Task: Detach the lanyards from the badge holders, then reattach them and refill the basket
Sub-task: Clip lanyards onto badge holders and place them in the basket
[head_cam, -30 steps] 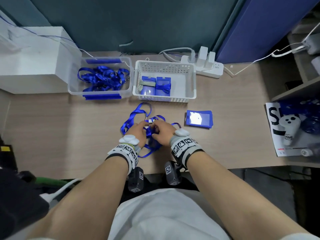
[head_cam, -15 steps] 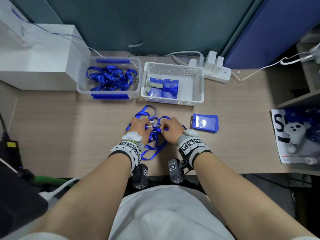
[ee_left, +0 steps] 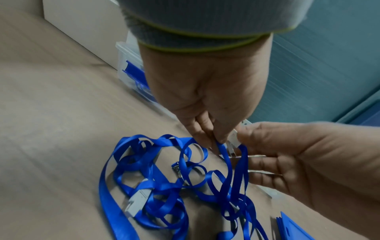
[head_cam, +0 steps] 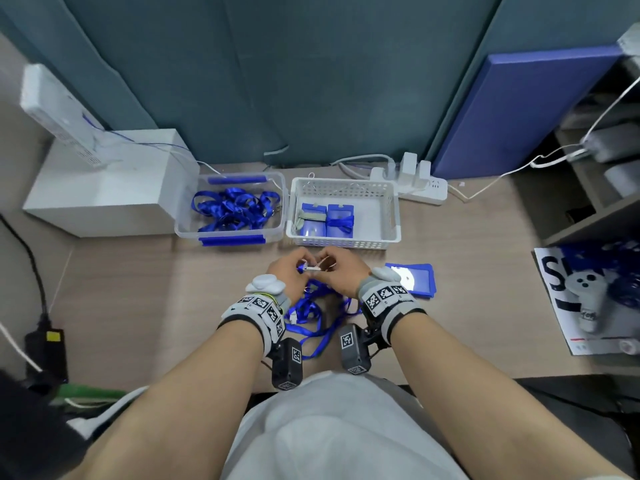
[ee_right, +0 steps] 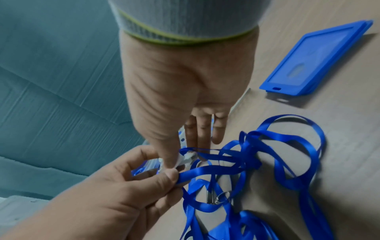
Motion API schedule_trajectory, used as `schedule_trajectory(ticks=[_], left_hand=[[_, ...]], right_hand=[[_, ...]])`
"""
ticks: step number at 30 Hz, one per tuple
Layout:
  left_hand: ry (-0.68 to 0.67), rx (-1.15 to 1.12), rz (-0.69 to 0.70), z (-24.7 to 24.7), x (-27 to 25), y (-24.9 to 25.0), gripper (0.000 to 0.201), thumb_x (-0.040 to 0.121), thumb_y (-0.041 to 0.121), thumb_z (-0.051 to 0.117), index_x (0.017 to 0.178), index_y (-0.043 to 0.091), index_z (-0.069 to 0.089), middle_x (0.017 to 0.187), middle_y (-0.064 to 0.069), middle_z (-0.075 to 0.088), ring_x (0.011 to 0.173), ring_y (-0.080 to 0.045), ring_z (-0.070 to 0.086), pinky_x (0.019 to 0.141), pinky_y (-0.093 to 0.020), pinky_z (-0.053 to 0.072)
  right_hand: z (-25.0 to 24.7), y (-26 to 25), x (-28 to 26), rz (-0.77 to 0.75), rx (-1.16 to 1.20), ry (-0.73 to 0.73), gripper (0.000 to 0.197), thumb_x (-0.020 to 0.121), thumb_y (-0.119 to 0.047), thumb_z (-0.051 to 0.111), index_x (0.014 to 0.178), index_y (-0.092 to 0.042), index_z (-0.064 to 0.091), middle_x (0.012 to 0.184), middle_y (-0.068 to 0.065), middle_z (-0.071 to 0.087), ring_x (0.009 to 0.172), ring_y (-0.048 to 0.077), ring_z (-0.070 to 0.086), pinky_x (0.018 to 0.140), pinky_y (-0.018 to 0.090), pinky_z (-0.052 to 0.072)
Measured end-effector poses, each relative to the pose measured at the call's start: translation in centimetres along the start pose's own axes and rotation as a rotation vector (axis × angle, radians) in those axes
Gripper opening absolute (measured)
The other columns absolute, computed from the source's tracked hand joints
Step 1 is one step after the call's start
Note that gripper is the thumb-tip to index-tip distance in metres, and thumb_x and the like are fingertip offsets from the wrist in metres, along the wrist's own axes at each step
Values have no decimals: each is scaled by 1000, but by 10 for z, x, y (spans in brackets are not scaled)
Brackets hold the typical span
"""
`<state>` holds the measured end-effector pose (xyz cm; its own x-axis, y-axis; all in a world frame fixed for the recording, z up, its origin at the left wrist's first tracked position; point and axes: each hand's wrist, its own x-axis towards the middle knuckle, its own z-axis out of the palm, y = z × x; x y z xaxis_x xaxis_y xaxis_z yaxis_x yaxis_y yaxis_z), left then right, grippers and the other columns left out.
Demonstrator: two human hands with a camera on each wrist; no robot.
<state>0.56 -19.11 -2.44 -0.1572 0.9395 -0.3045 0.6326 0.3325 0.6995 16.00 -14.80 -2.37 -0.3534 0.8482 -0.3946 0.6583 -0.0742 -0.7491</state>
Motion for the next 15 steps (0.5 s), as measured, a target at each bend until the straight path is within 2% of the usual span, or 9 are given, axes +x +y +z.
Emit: schedule_trajectory(ticks=[4,6,8,10,11,13,15], left_hand=[[4,-43,4,-7,-2,4,39,86,10,69,101,44,58,88,17,70,64,-9,69,53,-28,58],[15,-89,-13,-9,-3,3,41,86,2,63,107,38,60,95,15,70,69,-9,69,47,-18,52],[55,-79,-16,-9,-1,-2,43,84,-3,61,107,34,62,100,11,70,83,-8,67,55,-12,50],[108,-35,-17,-10,1,-8,44,82,-4,58,106,33,63,103,10,68,93,-10,65,71,-17,49],[121,-16,-35,-11,2,-10,42,82,-4,57,106,31,63,106,8,67,94,-12,63,74,-20,47],[130,45,-106,-14,2,-13,37,85,2,59,109,30,61,113,3,58,84,-15,61,72,-24,45],[136,115,-192,-15,3,-13,30,85,16,67,110,33,60,114,0,46,71,-14,57,68,-26,44]], right_hand=[[2,3,1,20,75,86,16,81,-19,81,80,-20,65,82,-4,74,79,16,71,79,38,59],[0,2,0,34,102,87,17,82,-19,80,76,-20,64,80,-2,73,71,13,66,72,33,57],[-3,3,1,35,105,89,21,83,-14,77,72,-25,62,75,-5,69,67,10,59,65,27,48],[-5,3,1,39,115,101,26,83,-9,75,68,-26,61,68,-11,65,63,7,56,62,22,44],[-6,4,1,45,126,108,27,83,-8,76,68,-26,62,66,-13,63,62,6,54,61,21,43],[-6,5,1,53,141,113,23,82,-9,78,71,-25,65,66,-13,63,63,6,55,62,20,45],[-6,6,3,45,150,124,20,81,-10,80,74,-23,66,71,-10,65,67,9,59,66,23,49]])
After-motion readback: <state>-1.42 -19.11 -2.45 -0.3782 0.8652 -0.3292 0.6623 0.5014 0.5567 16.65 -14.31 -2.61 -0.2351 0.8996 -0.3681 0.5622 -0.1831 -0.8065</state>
